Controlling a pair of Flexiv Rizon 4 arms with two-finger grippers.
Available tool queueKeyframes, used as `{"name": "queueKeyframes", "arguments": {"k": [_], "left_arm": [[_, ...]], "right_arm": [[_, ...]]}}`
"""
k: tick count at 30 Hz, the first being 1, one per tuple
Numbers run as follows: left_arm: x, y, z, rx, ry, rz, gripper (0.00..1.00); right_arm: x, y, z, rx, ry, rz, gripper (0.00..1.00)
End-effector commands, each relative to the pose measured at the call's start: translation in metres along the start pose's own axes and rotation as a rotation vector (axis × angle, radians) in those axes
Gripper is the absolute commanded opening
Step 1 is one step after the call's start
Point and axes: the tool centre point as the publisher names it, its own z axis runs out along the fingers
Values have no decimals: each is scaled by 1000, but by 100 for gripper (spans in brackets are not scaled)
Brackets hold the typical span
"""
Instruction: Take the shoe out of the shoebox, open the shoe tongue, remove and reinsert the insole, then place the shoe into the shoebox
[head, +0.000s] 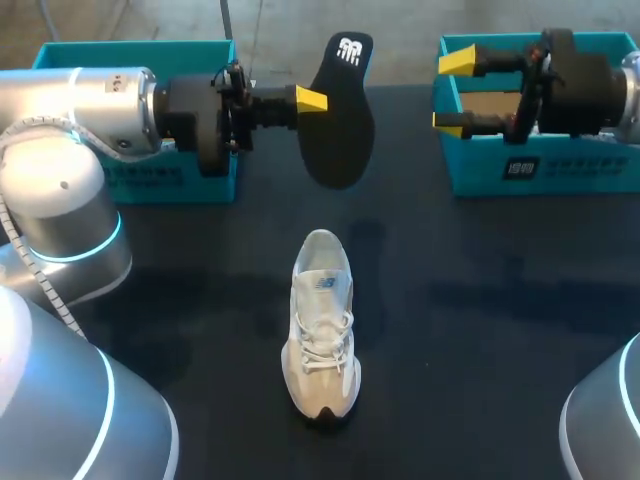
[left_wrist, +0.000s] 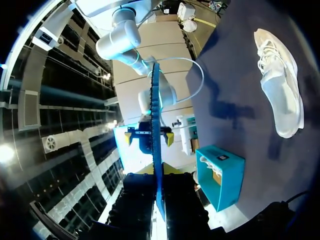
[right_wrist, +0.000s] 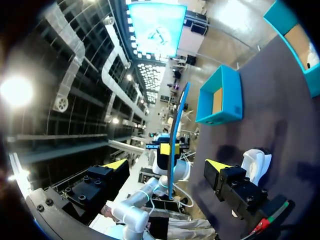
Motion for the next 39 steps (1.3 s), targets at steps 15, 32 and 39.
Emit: {"name": "queueKeyframes", "arguments": {"k": [15, 32, 39], "left_arm": [[-13, 1, 6, -10, -142, -322, 0], [-29, -15, 1, 99, -53, -1185, 0], [-25, -26, -5, 261, 131, -1330, 0]], "right_arm": [[-3, -13, -13, 61, -10, -33, 100], [-3, -13, -13, 61, -10, -33, 100], [-3, -13, -13, 61, -10, -33, 100]]}}
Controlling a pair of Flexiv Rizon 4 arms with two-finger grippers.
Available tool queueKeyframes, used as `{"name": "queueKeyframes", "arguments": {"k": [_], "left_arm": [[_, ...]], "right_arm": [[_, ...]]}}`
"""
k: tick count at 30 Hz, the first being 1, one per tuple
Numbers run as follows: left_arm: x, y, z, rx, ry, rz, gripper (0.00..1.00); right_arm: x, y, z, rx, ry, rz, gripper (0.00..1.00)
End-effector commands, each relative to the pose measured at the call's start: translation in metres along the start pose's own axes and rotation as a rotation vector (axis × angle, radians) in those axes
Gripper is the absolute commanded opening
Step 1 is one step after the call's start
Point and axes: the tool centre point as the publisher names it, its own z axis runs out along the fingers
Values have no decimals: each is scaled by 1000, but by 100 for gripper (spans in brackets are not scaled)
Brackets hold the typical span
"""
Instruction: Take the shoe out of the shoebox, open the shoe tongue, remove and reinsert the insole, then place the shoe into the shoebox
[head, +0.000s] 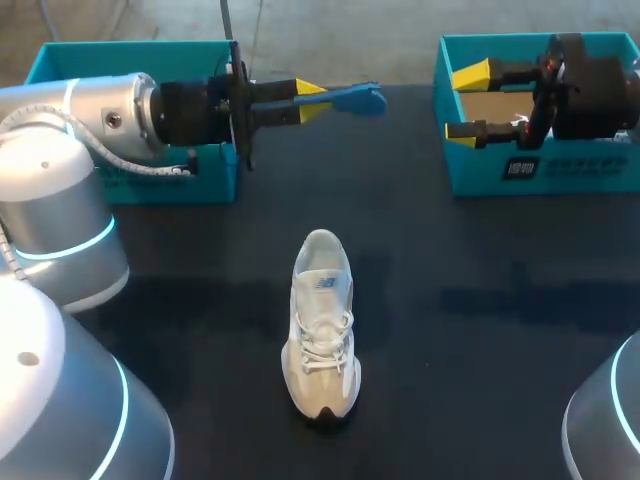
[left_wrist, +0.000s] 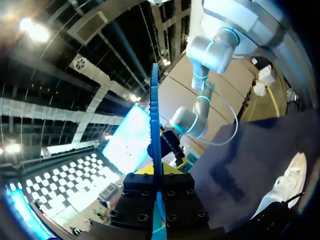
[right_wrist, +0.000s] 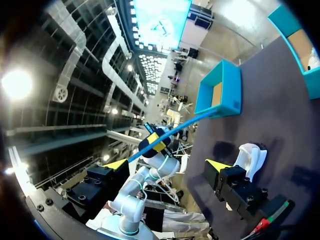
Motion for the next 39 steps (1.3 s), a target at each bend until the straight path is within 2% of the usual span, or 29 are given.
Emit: {"name": "queueKeyframes", "arguments": {"k": [1, 16, 20, 24, 27, 30, 33, 39], "left_arm": [[2, -2, -9, 64, 292, -447, 0], [2, -2, -9, 64, 292, -447, 0], [6, -2, -8, 144, 275, -751, 0], [7, -9, -9, 186, 244, -947, 0], [11, -14, -9, 188, 228, -1109, 0], [16, -22, -7, 174, 229, -1263, 0], [20, -27, -8, 124, 257, -1356, 0], [22, -28, -13, -14, 310, -1493, 0]], "right_arm": [[0, 1, 2, 0, -1, 0, 100], [0, 1, 2, 0, -1, 0, 100], [0, 1, 2, 0, -1, 0, 100], [0, 1, 2, 0, -1, 0, 100], [0, 1, 2, 0, -1, 0, 100], [0, 1, 2, 0, -1, 0, 100], [0, 1, 2, 0, -1, 0, 100], [0, 1, 2, 0, -1, 0, 100]]}}
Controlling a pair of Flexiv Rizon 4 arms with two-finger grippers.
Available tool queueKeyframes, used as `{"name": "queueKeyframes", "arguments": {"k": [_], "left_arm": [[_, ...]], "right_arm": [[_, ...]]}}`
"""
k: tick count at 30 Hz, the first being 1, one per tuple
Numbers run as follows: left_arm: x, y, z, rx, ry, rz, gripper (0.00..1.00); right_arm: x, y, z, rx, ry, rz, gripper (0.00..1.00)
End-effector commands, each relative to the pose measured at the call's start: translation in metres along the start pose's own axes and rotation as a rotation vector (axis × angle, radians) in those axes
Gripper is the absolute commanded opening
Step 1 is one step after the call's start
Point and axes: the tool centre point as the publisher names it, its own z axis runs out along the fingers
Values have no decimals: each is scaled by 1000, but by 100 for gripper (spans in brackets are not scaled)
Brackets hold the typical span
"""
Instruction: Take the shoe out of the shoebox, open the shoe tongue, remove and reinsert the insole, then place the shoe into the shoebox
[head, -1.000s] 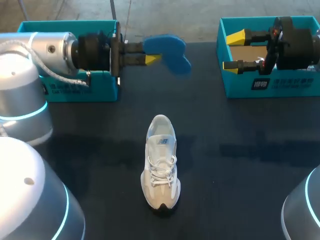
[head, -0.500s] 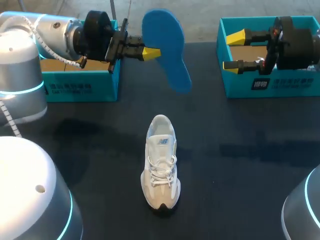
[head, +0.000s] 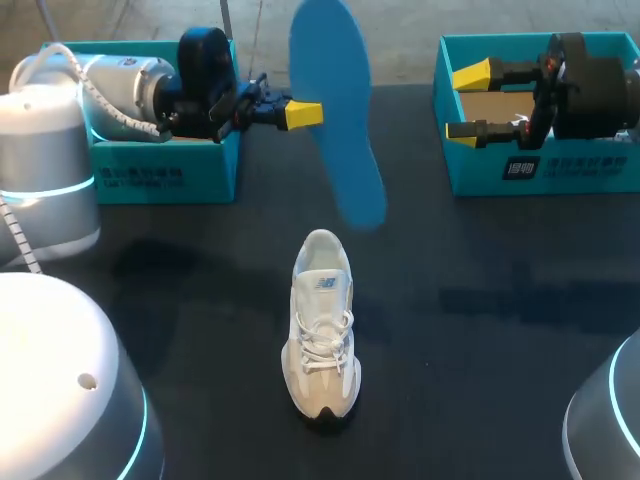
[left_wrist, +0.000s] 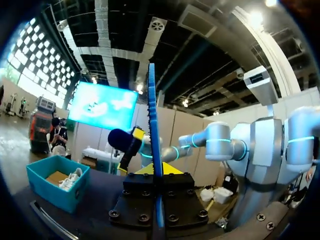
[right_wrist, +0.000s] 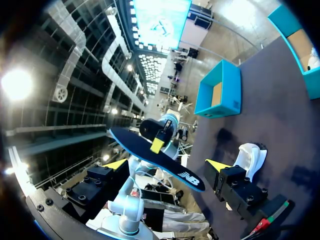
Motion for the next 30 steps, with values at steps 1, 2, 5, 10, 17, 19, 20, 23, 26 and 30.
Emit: {"name": "queueKeyframes", "arguments": {"k": [1, 2, 5, 10, 17, 19, 20, 23, 26, 30], "left_arm": [[7, -2, -4, -97, -41, -397, 0], [6, -3, -6, -122, -58, -387, 0], [6, -3, -6, -122, -58, -387, 0], [6, -3, -6, -122, -58, -387, 0], [6, -3, -6, -122, -58, -387, 0], [6, -3, -6, -122, -58, -387, 0], [6, -3, -6, -122, -58, -387, 0], [6, 1, -3, -115, -88, -447, 0], [5, 4, -4, -96, -117, -554, 0], [5, 4, -8, -43, -126, -658, 0]], "right_arm": [[-1, 0, 2, -1, 0, -1, 100], [-1, 0, 2, -1, 0, -1, 100], [-1, 0, 2, -1, 0, -1, 100], [-1, 0, 2, -1, 0, -1, 100], [-1, 0, 2, -1, 0, -1, 100], [-1, 0, 2, -1, 0, -1, 100], [-1, 0, 2, -1, 0, -1, 100], [-1, 0, 2, -1, 0, -1, 100], [1, 0, 3, -4, -15, -6, 100], [5, -2, 4, -16, -52, -21, 100]]}}
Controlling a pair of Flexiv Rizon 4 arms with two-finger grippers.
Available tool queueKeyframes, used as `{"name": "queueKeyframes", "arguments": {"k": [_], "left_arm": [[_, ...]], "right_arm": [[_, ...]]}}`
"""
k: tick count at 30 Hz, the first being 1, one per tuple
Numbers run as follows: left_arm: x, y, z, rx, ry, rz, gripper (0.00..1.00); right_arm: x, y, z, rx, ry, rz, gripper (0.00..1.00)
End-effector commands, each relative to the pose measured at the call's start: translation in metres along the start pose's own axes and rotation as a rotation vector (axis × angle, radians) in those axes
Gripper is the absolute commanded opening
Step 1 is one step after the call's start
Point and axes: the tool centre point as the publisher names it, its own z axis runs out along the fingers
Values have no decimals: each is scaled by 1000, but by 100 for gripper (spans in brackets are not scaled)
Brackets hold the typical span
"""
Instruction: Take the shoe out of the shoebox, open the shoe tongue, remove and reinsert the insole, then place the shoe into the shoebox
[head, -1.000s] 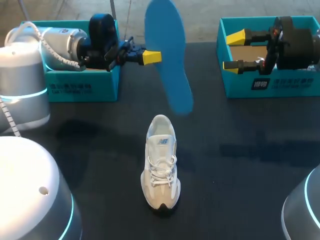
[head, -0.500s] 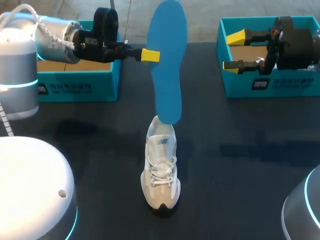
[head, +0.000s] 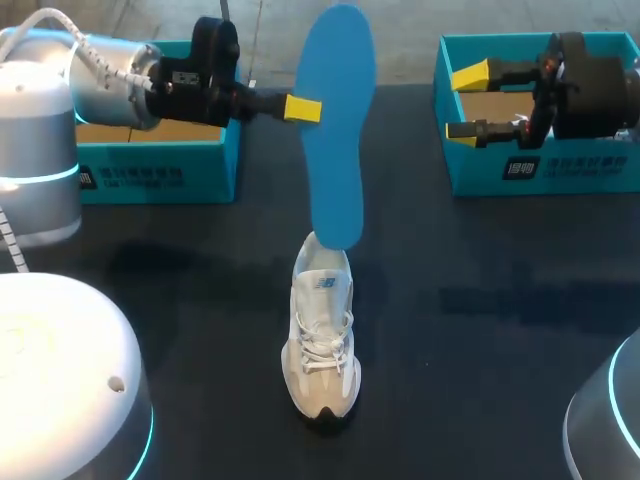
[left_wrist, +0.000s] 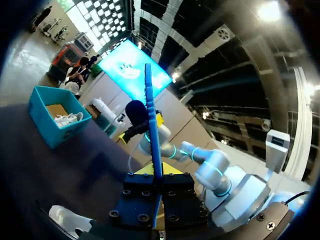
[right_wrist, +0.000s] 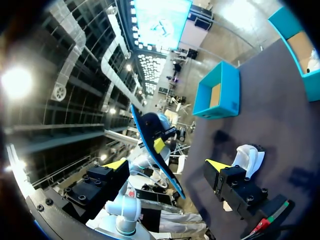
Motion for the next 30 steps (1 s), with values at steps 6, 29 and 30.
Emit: {"name": "queueKeyframes", "arguments": {"k": [6, 29, 30], "left_arm": [[3, 9, -7, 88, 43, -195, 0], [-24, 27, -17, 110, 75, -484, 0], [-25, 27, -15, 110, 76, -483, 0]], "right_arm": [[21, -4, 3, -58, -180, -63, 100], [67, -13, 15, -114, -762, -196, 100], [67, -13, 16, -112, -777, -197, 100]]}}
